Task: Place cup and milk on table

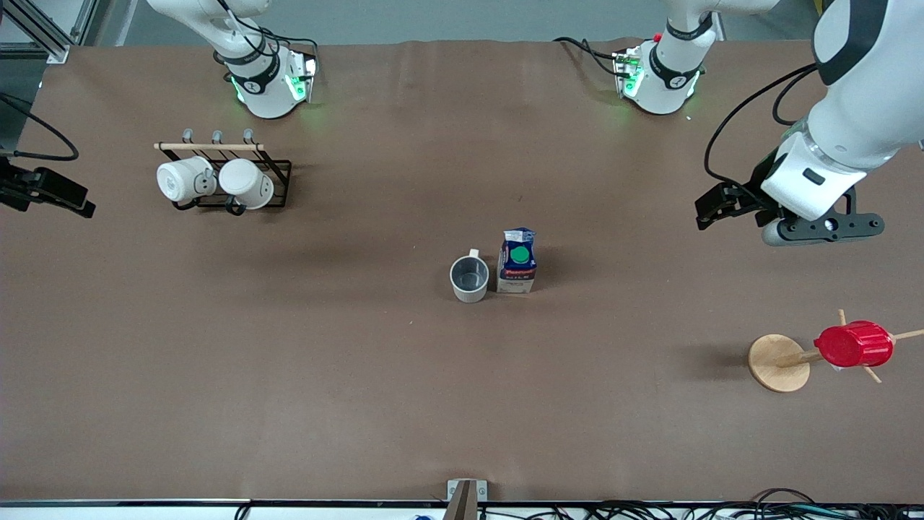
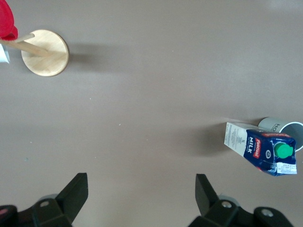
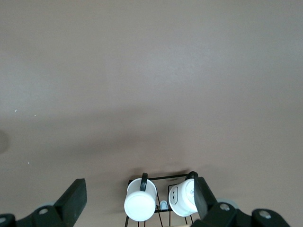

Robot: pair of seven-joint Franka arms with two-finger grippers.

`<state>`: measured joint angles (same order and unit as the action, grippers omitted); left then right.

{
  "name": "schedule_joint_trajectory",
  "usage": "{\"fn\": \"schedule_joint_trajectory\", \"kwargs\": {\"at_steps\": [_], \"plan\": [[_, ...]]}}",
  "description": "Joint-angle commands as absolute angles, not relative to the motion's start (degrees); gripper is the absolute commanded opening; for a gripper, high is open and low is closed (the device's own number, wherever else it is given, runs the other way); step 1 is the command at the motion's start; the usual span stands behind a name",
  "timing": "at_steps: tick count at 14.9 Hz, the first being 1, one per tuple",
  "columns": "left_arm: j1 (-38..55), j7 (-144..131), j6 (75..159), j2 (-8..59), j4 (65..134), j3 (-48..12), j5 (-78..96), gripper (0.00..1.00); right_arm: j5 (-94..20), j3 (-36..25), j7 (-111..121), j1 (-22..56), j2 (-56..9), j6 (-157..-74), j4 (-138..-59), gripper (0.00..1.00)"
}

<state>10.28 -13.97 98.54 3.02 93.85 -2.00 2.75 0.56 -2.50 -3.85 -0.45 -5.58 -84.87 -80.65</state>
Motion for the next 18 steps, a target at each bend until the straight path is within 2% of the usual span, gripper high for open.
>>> {"fn": "schedule_joint_trajectory", "kwargs": {"at_steps": [1, 3, 5, 6, 10, 16, 18], "plan": [[9.6, -12.4, 97.6, 2.1, 93.1, -1.7, 1.8, 1.00, -0.4, -2.6, -3.3, -0.4, -4.2, -85.3, -82.2, 1.00], [6.6, -12.0, 97.6, 2.3, 91.9, -2.9, 1.7, 1.00, -0.4, -2.6, -3.3, -0.4, -4.2, -85.3, -82.2, 1.00], [0.7, -10.6, 97.6, 2.5, 90.4, -8.8, 1.7, 1.00, -0.4, -2.5, -3.3, -0.4, -4.2, -85.3, -82.2, 1.00], [-0.1, -10.5, 97.6, 2.4, 90.4, -9.8, 1.6, 1.00, -0.4, -2.5, -3.3, -0.4, -4.2, -85.3, -82.2, 1.00], [0.0, -9.9, 94.7, 1.9, 90.4, -10.1, 1.3, 0.99, -0.4, -2.5, -3.3, -0.4, -4.2, -84.9, -82.2, 1.00], [2.4, -10.0, 95.2, 1.1, 91.1, -9.4, -2.0, 0.98, -1.0, -2.5, -3.3, -0.4, -4.2, -84.8, -82.2, 1.00], [4.3, -9.8, 95.2, 0.7, 91.5, -6.8, -1.2, 0.98, -1.1, -2.5, -3.3, -0.4, -4.2, -84.8, -82.2, 1.00]]}}
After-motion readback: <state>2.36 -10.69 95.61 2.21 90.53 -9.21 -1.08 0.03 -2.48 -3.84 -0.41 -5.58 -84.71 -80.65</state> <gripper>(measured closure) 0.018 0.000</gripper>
